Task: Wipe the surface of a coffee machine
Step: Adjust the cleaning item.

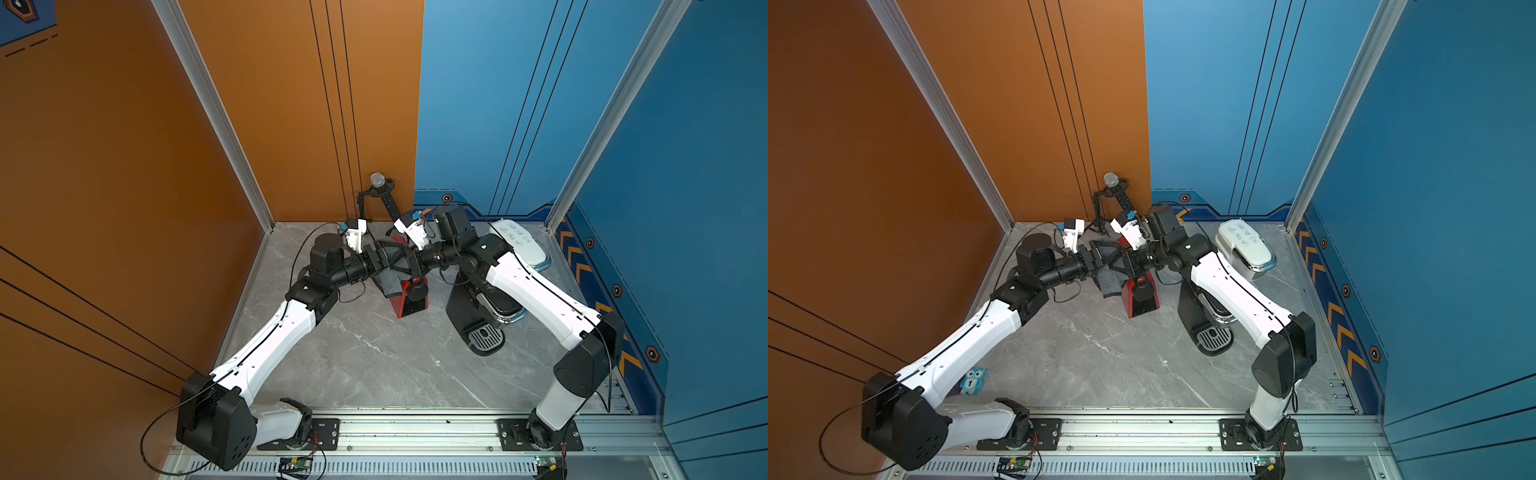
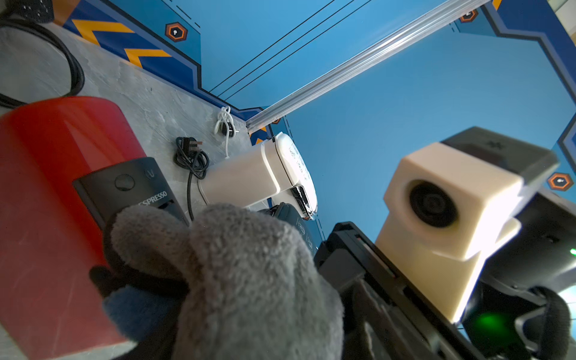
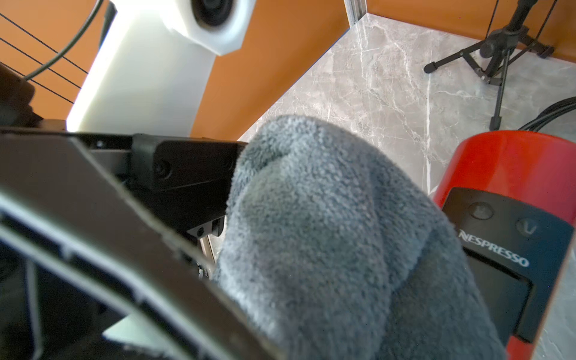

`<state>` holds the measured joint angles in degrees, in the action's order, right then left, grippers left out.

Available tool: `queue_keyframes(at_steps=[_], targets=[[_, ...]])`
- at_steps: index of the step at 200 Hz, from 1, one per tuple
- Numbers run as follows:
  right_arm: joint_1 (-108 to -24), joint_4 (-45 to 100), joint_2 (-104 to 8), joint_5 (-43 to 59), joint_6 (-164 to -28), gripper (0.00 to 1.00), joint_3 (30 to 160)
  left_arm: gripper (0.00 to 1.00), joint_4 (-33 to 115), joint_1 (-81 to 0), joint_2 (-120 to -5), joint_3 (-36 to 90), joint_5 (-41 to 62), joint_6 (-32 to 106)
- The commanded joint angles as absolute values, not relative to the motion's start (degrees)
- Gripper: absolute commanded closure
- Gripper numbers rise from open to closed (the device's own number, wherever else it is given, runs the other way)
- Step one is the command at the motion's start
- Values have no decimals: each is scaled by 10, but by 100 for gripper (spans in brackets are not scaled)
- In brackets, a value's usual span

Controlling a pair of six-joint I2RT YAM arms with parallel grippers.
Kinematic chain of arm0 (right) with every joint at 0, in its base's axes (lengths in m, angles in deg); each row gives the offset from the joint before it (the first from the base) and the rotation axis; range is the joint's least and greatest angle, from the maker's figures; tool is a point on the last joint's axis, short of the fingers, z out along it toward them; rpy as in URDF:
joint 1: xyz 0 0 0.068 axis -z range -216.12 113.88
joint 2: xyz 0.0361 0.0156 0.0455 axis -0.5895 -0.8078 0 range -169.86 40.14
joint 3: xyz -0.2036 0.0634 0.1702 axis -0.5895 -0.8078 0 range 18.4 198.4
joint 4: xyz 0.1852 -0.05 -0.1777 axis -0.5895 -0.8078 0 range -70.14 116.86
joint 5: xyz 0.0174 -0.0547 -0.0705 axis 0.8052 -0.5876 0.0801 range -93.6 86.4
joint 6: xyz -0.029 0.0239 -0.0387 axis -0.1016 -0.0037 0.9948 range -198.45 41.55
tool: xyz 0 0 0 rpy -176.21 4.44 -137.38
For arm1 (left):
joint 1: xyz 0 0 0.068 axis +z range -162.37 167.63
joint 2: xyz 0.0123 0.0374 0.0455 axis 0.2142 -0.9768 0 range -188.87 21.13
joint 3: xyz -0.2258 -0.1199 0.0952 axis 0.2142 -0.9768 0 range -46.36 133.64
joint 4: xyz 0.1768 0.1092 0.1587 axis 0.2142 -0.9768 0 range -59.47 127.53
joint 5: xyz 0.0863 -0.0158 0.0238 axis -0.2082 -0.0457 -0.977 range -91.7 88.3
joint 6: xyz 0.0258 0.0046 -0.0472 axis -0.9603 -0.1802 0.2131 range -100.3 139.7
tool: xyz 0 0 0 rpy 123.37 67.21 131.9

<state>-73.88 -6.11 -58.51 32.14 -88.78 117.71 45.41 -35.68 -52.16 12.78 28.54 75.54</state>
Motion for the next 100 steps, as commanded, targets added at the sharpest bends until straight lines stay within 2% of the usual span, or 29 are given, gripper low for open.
queue_keyframes(at_steps=[1, 24, 38, 48, 71, 80, 100], targets=[[-747, 3, -564, 309, -894, 83, 1172, 66, 455, -376, -533, 112, 305, 746], [-743, 12, -557, 306, -898, 83, 1158, 89, 455, -364, -504, 95, 274, 732], [-739, 23, -549, 304, -904, 82, 1143, 100, 455, -351, -481, 83, 255, 727], [-737, 29, -545, 302, -908, 74, 1134, 100, 455, -339, -467, 76, 248, 727], [-725, 31, -530, 267, -919, 48, 1111, 100, 434, -310, -446, 65, 224, 715], [-716, 33, -521, 248, -924, 43, 1096, 100, 381, -305, -437, 69, 185, 692], [-690, 48, -488, 209, -937, 39, 1050, 100, 310, -306, -419, 61, 95, 658]])
